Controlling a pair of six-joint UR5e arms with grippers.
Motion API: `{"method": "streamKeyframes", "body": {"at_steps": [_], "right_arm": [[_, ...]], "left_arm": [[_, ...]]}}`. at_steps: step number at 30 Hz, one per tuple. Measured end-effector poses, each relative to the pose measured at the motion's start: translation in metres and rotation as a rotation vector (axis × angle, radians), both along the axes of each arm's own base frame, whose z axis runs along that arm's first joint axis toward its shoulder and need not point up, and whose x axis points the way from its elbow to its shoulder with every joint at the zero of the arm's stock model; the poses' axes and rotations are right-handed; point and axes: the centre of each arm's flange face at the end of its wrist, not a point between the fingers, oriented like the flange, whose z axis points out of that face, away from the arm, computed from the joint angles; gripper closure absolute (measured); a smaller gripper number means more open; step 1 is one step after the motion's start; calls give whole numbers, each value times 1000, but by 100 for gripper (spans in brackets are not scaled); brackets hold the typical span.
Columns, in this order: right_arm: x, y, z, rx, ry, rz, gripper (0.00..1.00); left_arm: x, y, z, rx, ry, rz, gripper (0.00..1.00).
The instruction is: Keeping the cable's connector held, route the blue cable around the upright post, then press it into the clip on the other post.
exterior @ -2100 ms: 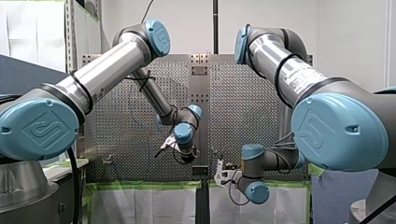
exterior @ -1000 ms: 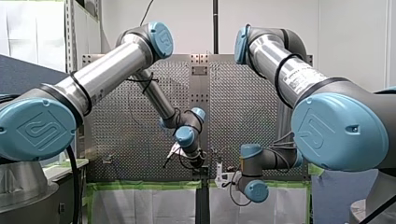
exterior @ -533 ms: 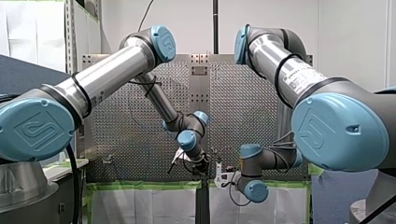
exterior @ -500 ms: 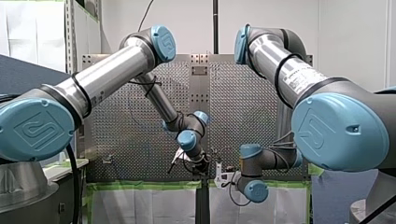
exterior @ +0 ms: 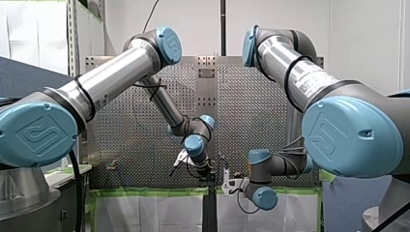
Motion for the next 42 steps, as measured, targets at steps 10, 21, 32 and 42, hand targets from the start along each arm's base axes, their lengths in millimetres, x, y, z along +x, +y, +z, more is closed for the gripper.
{"method": "streamKeyframes", "body": {"at_steps": [10,21,32,42], "right_arm": [[0,0,0,0,0,0,100],[0,0,-1,0,2,0,100],[-1,0,-1,1,3,-3,100],[-5,-5,0,-6,-1,-24,100]], "left_arm": [[0,1,0,14,-9,4,87],[1,1,1,6,-9,13,100],[1,1,1,1,-8,17,100],[6,-3,26,-31,-51,32,100]]}}
